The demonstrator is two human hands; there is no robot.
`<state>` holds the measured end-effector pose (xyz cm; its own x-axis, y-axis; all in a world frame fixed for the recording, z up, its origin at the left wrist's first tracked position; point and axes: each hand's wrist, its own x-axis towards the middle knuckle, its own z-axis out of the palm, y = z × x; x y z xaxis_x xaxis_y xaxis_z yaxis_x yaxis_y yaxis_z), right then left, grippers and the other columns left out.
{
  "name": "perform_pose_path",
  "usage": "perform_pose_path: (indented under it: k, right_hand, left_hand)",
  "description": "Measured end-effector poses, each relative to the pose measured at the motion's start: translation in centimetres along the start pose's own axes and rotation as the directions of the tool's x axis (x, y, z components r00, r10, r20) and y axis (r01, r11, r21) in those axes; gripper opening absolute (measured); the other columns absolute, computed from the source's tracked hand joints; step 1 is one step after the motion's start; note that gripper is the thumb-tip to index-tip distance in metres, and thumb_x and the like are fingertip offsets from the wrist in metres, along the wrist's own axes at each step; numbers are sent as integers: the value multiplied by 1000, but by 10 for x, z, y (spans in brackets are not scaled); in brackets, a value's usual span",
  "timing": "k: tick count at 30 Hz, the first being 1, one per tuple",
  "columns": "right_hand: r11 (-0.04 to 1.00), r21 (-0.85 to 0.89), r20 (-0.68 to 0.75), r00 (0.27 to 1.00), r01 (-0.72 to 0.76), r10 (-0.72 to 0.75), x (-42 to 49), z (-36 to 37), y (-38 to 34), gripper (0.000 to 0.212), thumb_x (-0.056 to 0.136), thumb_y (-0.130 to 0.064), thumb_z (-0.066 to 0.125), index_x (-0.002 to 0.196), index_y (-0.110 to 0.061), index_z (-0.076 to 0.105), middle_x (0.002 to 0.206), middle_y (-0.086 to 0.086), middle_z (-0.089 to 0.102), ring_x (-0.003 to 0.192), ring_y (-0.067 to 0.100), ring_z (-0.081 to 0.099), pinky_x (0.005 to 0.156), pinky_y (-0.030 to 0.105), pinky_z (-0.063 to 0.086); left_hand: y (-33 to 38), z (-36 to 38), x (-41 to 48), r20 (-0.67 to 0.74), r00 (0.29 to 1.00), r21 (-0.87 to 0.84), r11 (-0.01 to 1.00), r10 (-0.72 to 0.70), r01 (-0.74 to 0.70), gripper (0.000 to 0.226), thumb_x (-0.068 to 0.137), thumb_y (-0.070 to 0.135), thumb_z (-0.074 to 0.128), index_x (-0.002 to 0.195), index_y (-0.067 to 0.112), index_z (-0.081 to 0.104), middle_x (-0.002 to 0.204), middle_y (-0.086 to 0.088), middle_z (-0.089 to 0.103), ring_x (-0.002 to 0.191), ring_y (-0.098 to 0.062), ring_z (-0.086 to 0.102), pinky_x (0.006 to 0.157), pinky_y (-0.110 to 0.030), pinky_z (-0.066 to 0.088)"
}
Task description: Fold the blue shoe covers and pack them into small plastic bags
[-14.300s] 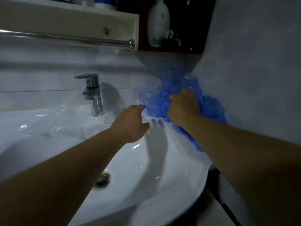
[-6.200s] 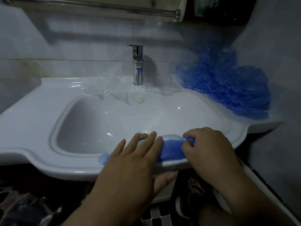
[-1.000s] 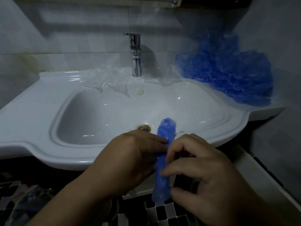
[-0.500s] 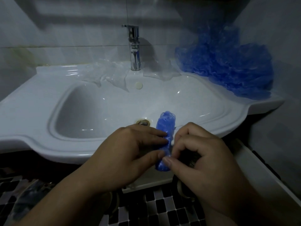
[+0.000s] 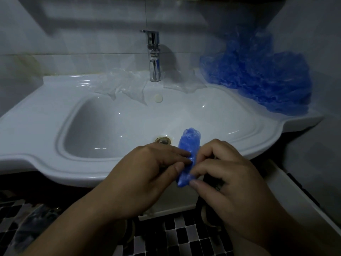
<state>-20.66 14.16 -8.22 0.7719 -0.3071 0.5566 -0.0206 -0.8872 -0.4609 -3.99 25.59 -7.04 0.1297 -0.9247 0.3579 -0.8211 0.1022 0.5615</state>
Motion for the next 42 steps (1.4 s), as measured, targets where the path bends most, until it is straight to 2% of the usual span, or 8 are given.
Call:
perform_pose_path:
  k: [4,12,23,26,29,32,36,42]
  right_hand:
    - [987,112,-15,993,-112,114,4,3,-1,12,84,-31,57,77,-26,65,90,-12,52,91,13,57,74,32,48]
    - [977,-25,-160,966,-211,204,10,10,-3,15,75,-27,74,71,-27,59,88,-12,52,82,8,57,69,21,47]
    - [986,-167,-54,998,-29,21,9,5,5,18,72,-22,80,87,-25,71,92,-14,52,90,8,51,73,25,44]
    - [996,-77,-61,998,-36,32,9,3,4,4,79,-19,69,83,-22,69,89,-14,55,90,9,54,74,24,44]
    - [993,99,4,998,-60,60,8,-2,1,2,81,-25,61,80,-26,63,86,-15,59,89,13,59,73,27,46]
    - [977,127,-8,985,-170,173,13,-1,-1,5,77,-27,64,77,-31,62,76,-11,61,77,12,61,66,23,46]
    - [933,186,-67,944,-307,324,21,5,-3,22,76,-12,74,83,-30,63,68,-4,58,61,10,57,57,12,44]
    - [939,57,-53,938,-339,342,28,7,-2,20,77,-17,75,81,-29,60,67,-7,58,59,8,55,54,12,42]
  left_hand:
    - [4,-7,0,54,997,-188,981,-46,55,39,90,45,45,108,28,75,117,23,67,116,6,56,97,-20,42]
    - [2,5,2,-78,986,-156,978,-149,136,27,88,28,63,114,34,68,104,25,69,99,8,63,87,-22,51]
    - [2,8,2,-97,969,-99,971,-226,216,23,89,28,58,109,38,64,101,23,70,99,-1,66,87,-33,53]
    - [-14,6,-16,-28,999,135,990,-25,28,24,80,39,59,100,37,72,94,19,73,112,-19,65,95,-33,50]
    - [6,-3,-8,-84,991,-5,994,-107,107,41,77,12,58,109,37,65,101,26,68,100,0,65,87,-18,48]
    - [15,-7,-10,-139,988,6,998,-64,66,40,73,19,64,108,37,64,99,24,68,95,-2,65,83,-24,49]
    - [12,1,-1,-138,958,-246,945,-253,214,28,75,30,71,103,34,68,87,13,74,84,-2,70,79,-32,54]
    - [11,9,8,-253,916,-202,943,-311,264,27,78,16,77,97,33,67,81,18,73,75,6,68,69,-20,53]
